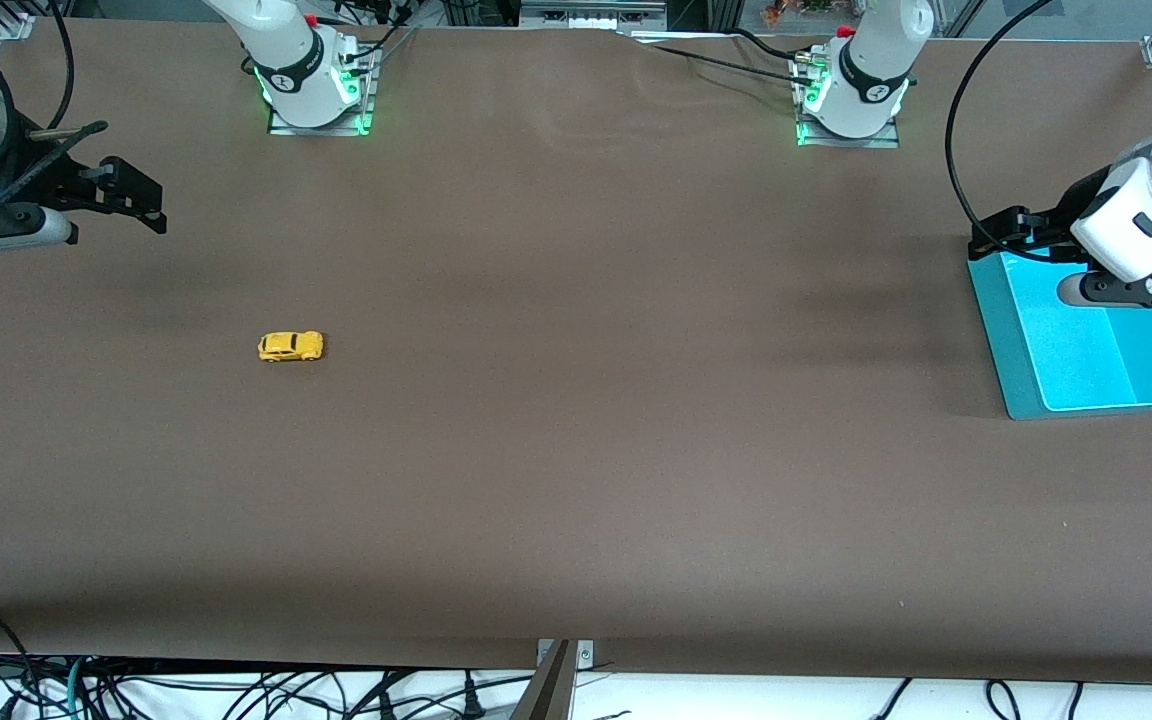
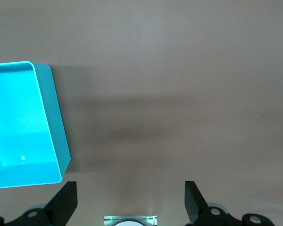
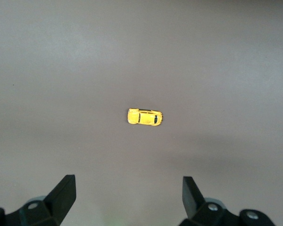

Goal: Wind and store yellow beetle car

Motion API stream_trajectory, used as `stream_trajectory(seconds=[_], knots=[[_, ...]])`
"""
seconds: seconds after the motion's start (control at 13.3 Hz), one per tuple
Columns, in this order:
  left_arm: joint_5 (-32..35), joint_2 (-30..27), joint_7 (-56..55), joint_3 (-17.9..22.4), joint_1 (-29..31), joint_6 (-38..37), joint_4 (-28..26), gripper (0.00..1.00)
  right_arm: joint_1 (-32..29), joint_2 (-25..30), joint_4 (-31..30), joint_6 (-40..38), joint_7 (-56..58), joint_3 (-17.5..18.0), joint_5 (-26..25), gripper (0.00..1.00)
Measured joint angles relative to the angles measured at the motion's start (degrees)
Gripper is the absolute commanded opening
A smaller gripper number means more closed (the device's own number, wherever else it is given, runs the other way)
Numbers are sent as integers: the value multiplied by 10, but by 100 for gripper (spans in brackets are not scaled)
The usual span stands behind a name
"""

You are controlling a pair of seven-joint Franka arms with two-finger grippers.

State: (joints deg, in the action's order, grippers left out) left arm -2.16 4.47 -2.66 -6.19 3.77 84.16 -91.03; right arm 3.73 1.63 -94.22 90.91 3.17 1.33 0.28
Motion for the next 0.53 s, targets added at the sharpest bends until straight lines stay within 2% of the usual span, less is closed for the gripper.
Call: stream_trajectory(seconds=[0.53], knots=[[0,0,0,0,0,0,0,100,0,0,0,0,-8,1,0,100]])
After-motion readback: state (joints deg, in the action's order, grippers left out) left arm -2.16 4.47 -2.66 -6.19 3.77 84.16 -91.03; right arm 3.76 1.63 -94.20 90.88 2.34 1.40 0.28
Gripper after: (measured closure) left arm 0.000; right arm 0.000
